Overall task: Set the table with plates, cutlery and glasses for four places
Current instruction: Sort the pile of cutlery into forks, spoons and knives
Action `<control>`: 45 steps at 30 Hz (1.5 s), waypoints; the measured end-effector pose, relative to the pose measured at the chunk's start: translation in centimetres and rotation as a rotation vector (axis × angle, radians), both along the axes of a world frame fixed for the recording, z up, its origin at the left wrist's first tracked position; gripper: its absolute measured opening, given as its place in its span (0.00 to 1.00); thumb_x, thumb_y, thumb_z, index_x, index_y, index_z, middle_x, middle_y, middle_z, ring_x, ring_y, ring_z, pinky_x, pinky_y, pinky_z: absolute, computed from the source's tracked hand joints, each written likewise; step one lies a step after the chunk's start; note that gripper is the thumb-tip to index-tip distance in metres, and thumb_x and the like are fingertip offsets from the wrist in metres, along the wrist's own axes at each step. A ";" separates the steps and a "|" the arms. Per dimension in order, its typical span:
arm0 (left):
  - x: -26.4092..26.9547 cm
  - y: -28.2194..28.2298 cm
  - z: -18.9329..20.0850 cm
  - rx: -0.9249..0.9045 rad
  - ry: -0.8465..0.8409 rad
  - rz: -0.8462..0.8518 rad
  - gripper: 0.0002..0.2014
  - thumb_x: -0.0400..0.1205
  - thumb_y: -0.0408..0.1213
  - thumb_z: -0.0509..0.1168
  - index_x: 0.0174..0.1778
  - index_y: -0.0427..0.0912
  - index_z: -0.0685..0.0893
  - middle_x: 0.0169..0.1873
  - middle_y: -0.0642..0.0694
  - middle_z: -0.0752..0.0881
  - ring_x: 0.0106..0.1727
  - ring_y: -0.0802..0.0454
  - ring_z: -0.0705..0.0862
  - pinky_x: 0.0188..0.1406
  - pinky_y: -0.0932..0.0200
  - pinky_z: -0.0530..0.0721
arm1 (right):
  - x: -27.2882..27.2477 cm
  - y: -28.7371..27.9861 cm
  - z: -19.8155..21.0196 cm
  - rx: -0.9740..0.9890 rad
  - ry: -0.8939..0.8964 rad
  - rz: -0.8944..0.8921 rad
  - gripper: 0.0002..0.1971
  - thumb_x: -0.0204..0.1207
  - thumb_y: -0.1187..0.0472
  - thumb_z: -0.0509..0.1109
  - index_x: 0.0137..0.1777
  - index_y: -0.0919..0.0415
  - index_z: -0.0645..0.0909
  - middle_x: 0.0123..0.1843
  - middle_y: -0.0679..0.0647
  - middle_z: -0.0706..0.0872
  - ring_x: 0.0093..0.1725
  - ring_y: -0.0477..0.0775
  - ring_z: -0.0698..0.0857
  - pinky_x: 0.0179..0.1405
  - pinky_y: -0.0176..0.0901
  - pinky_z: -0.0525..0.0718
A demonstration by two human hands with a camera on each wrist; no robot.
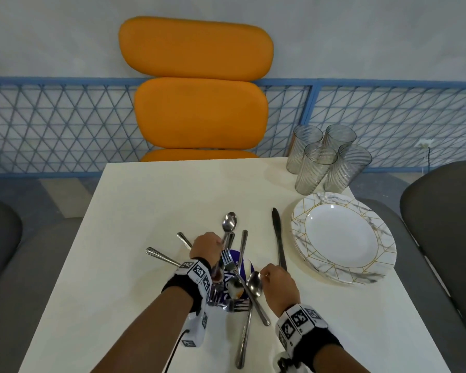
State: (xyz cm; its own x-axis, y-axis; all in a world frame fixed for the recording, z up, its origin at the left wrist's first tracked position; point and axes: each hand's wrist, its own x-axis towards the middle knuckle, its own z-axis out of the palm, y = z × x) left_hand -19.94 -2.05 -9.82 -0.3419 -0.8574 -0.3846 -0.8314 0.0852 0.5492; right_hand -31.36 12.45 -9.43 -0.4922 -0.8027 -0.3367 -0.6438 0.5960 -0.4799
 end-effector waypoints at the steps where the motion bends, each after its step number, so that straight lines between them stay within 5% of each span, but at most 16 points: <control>1: 0.2 -0.1 -0.1 0.006 0.003 -0.014 0.07 0.81 0.30 0.61 0.39 0.39 0.83 0.40 0.39 0.83 0.47 0.40 0.86 0.54 0.49 0.84 | 0.2 0.0 -0.1 0.028 -0.011 0.002 0.09 0.82 0.62 0.55 0.51 0.57 0.78 0.55 0.54 0.83 0.45 0.49 0.77 0.43 0.37 0.74; 7: 1.6 -0.7 -0.3 -0.003 0.049 0.002 0.13 0.82 0.28 0.57 0.55 0.29 0.85 0.56 0.34 0.87 0.60 0.38 0.83 0.61 0.50 0.80 | -0.2 -0.4 -0.4 -0.039 -0.202 -0.122 0.08 0.79 0.66 0.61 0.43 0.56 0.80 0.43 0.50 0.84 0.44 0.49 0.81 0.41 0.34 0.78; 11: 3.2 -1.0 0.9 -0.065 0.303 0.084 0.06 0.84 0.30 0.56 0.50 0.36 0.78 0.48 0.36 0.85 0.48 0.43 0.82 0.48 0.51 0.79 | -0.8 -1.4 1.3 -0.216 -0.233 -0.167 0.05 0.77 0.65 0.66 0.41 0.58 0.82 0.40 0.49 0.84 0.43 0.49 0.82 0.37 0.27 0.74; 15: 5.2 1.0 2.1 0.084 0.569 0.113 0.02 0.87 0.32 0.52 0.52 0.40 0.69 0.39 0.48 0.85 0.39 0.52 0.85 0.33 0.69 0.79 | -0.8 -3.3 4.1 -0.389 -0.115 -0.084 0.07 0.79 0.62 0.65 0.49 0.62 0.83 0.45 0.53 0.86 0.44 0.49 0.82 0.40 0.33 0.75; 18: 6.3 2.8 2.0 0.143 0.659 0.086 0.06 0.88 0.30 0.49 0.48 0.44 0.68 0.32 0.46 0.80 0.33 0.52 0.80 0.34 0.71 0.79 | 0.0 -4.7 6.4 -0.515 -0.029 0.022 0.08 0.80 0.64 0.63 0.52 0.65 0.83 0.50 0.56 0.86 0.44 0.48 0.80 0.43 0.32 0.73; 22: 7.2 4.6 1.8 0.232 0.732 0.091 0.06 0.88 0.36 0.50 0.47 0.49 0.69 0.30 0.48 0.72 0.35 0.48 0.75 0.44 0.54 0.77 | 2.1 -6.5 8.8 -0.639 0.053 0.124 0.08 0.80 0.66 0.63 0.53 0.66 0.82 0.50 0.57 0.85 0.45 0.53 0.83 0.44 0.30 0.71; 26: 7.4 5.6 3.4 0.204 0.756 0.128 0.09 0.88 0.42 0.51 0.53 0.45 0.75 0.31 0.50 0.71 0.39 0.52 0.77 0.31 0.73 0.77 | 4.5 -8.3 9.2 -0.668 -0.043 0.124 0.07 0.79 0.67 0.63 0.52 0.65 0.83 0.49 0.58 0.86 0.45 0.52 0.82 0.46 0.35 0.75; 30: 9.0 5.3 3.6 0.182 0.801 0.200 0.12 0.88 0.37 0.51 0.48 0.45 0.79 0.33 0.50 0.74 0.36 0.58 0.78 0.36 0.71 0.75 | 6.6 -9.3 8.7 -0.636 -0.176 0.089 0.07 0.78 0.67 0.63 0.50 0.64 0.82 0.45 0.57 0.85 0.43 0.55 0.83 0.47 0.48 0.82; 32: 10.0 5.4 3.7 0.230 0.836 0.225 0.12 0.88 0.36 0.50 0.52 0.41 0.80 0.37 0.49 0.80 0.35 0.62 0.81 0.39 0.69 0.78 | 7.4 -9.5 8.4 -0.618 -0.246 0.065 0.06 0.78 0.68 0.63 0.49 0.65 0.82 0.41 0.56 0.84 0.39 0.55 0.82 0.46 0.48 0.83; 34: 10.9 5.8 4.0 0.346 0.919 0.228 0.14 0.89 0.36 0.49 0.57 0.38 0.79 0.39 0.45 0.85 0.37 0.56 0.86 0.41 0.63 0.83 | 8.0 -9.6 8.0 -0.605 -0.331 0.024 0.05 0.78 0.69 0.63 0.47 0.64 0.81 0.37 0.56 0.83 0.32 0.51 0.82 0.39 0.43 0.85; 36: 11.4 6.5 4.3 0.433 0.956 0.234 0.15 0.89 0.38 0.48 0.60 0.39 0.78 0.33 0.45 0.87 0.31 0.50 0.85 0.33 0.58 0.84 | 8.5 -9.5 7.6 -0.578 -0.437 -0.033 0.05 0.78 0.71 0.63 0.47 0.67 0.81 0.32 0.57 0.83 0.23 0.42 0.82 0.31 0.33 0.84; 39: 11.9 7.0 3.9 0.451 0.936 0.283 0.16 0.89 0.42 0.49 0.60 0.39 0.78 0.24 0.49 0.77 0.21 0.56 0.71 0.18 0.64 0.71 | 8.6 -9.3 6.7 -0.500 -0.585 -0.113 0.10 0.78 0.71 0.62 0.56 0.71 0.81 0.31 0.54 0.83 0.22 0.43 0.83 0.37 0.40 0.87; 42: 12.6 6.8 3.7 0.460 0.904 0.325 0.13 0.87 0.46 0.53 0.52 0.43 0.80 0.23 0.54 0.70 0.21 0.60 0.63 0.18 0.68 0.62 | 7.8 -8.0 6.0 -0.286 -0.329 -0.016 0.10 0.80 0.68 0.58 0.51 0.68 0.81 0.42 0.59 0.86 0.38 0.56 0.86 0.46 0.50 0.87; 45: 13.4 6.4 3.6 0.438 0.885 0.360 0.10 0.84 0.43 0.60 0.39 0.44 0.75 0.22 0.54 0.68 0.19 0.60 0.61 0.17 0.68 0.60 | 6.5 -5.3 4.9 0.155 0.126 0.214 0.10 0.82 0.60 0.57 0.48 0.63 0.79 0.54 0.60 0.86 0.53 0.59 0.86 0.48 0.44 0.81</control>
State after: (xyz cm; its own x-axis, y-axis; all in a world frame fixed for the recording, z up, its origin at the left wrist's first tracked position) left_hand -6.52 4.33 -6.20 -0.4048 -0.8108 -0.4228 -0.0550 -0.4399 0.8964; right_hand -24.91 7.14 -4.49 -0.3630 -0.8367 -0.4102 -0.8114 0.5002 -0.3023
